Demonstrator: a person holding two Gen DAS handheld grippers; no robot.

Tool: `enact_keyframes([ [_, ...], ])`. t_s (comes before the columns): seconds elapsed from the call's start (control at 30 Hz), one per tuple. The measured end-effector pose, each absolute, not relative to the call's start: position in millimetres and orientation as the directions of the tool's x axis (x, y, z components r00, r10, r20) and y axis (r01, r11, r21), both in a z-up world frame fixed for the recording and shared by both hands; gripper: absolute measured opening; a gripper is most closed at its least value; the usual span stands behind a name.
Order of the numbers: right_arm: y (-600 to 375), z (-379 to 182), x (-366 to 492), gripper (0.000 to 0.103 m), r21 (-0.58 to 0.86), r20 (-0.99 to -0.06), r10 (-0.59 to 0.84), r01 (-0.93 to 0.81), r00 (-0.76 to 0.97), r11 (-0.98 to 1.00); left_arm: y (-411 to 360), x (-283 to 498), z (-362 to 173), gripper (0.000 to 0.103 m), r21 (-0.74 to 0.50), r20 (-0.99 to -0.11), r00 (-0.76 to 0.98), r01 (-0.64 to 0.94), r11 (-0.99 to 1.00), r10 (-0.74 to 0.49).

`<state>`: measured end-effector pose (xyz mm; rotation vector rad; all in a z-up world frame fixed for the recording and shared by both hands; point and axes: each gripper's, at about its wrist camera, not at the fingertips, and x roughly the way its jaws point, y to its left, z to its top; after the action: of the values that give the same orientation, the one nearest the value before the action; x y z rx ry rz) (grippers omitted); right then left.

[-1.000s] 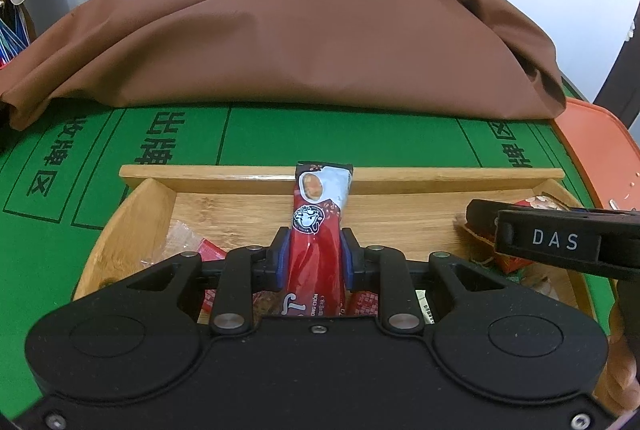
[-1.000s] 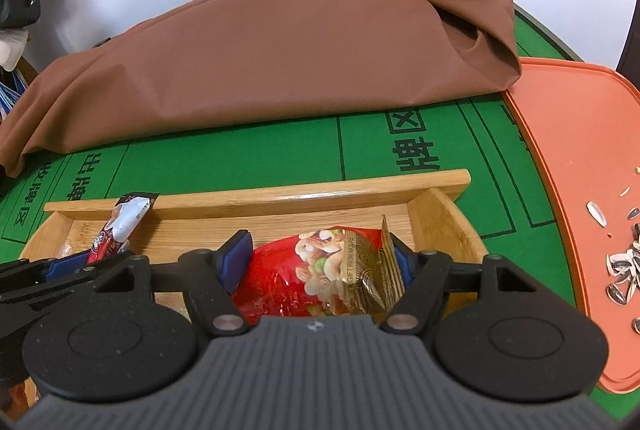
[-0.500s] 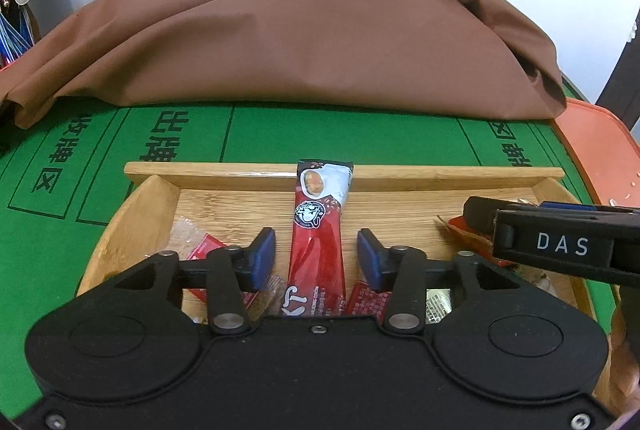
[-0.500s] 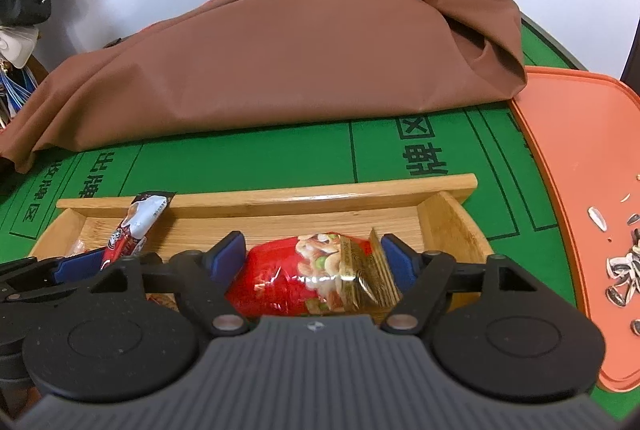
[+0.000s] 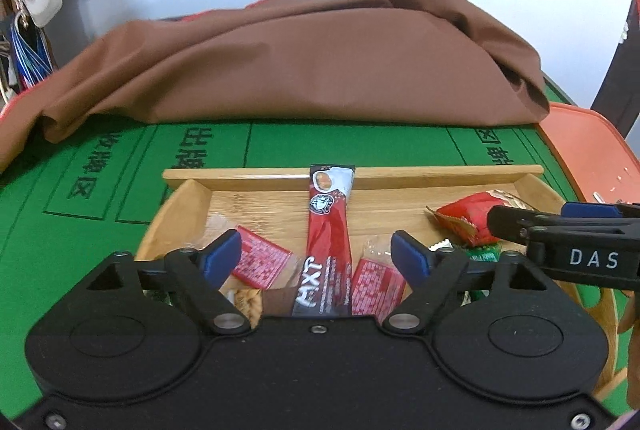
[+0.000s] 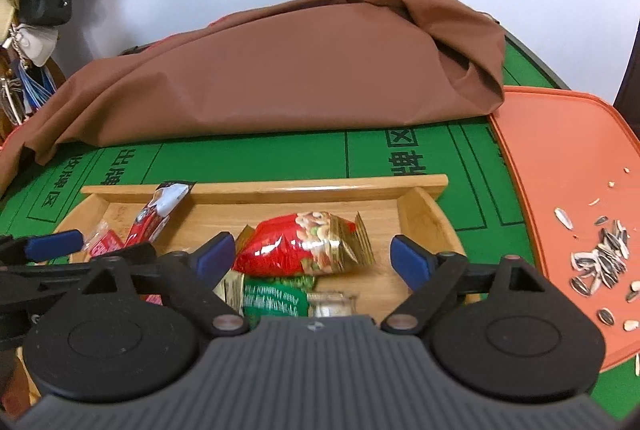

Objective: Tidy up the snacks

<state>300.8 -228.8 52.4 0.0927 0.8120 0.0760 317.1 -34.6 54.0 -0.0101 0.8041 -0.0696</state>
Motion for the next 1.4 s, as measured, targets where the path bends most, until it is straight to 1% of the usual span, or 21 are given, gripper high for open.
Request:
enact_keyframes([
  [0.07, -231.4, 54.8, 294.1, 0.093, 0.113, -0.715, 0.105, -0.034, 0.691, 0.993, -33.1, 309.3, 58.6, 0.087, -0.030, -0.713, 0.699, 0.056, 0.998, -0.061],
  [0.3, -236.1, 64.1, 267.1, 0.098, 0.119, -0.690, 0.125, -0.059, 0.713, 0.991, -26.3, 280.0, 68.5, 0.092, -0.023, -0.691, 0.720, 0.062, 0.998, -0.060],
  [0.37, -236.0, 67.4, 257.4, 0.099, 0.115, -0.677, 0.130, -0.069, 0.725, 0.991, -23.5, 271.4, 70.4, 0.095, -0.028, -0.687, 0.724, 0.061, 0.998, -0.064],
  [0.47, -234.1, 72.4, 243.3, 0.102, 0.095, -0.657, 0.122, -0.078, 0.744, 0.992, -20.9, 257.8, 72.7, 0.096, -0.034, -0.680, 0.730, 0.070, 0.997, -0.075],
  [0.9, -235.2, 74.1, 196.5, 0.103, 0.086, -0.622, 0.134, -0.102, 0.771, 0.991, -13.7, 207.8, 76.6, 0.098, -0.041, -0.648, 0.755, 0.091, 0.995, -0.096],
  [1.07, -237.6, 70.9, 181.6, 0.103, 0.101, -0.617, 0.145, -0.105, 0.774, 0.989, -8.8, 189.4, 74.8, 0.098, -0.065, -0.644, 0.756, 0.103, 0.993, -0.120],
  [1.4, -237.4, 64.3, 150.7, 0.103, 0.084, -0.590, 0.140, -0.112, 0.795, 0.990, -6.6, 153.4, 70.2, 0.099, -0.033, -0.610, 0.787, 0.094, 0.995, -0.095],
])
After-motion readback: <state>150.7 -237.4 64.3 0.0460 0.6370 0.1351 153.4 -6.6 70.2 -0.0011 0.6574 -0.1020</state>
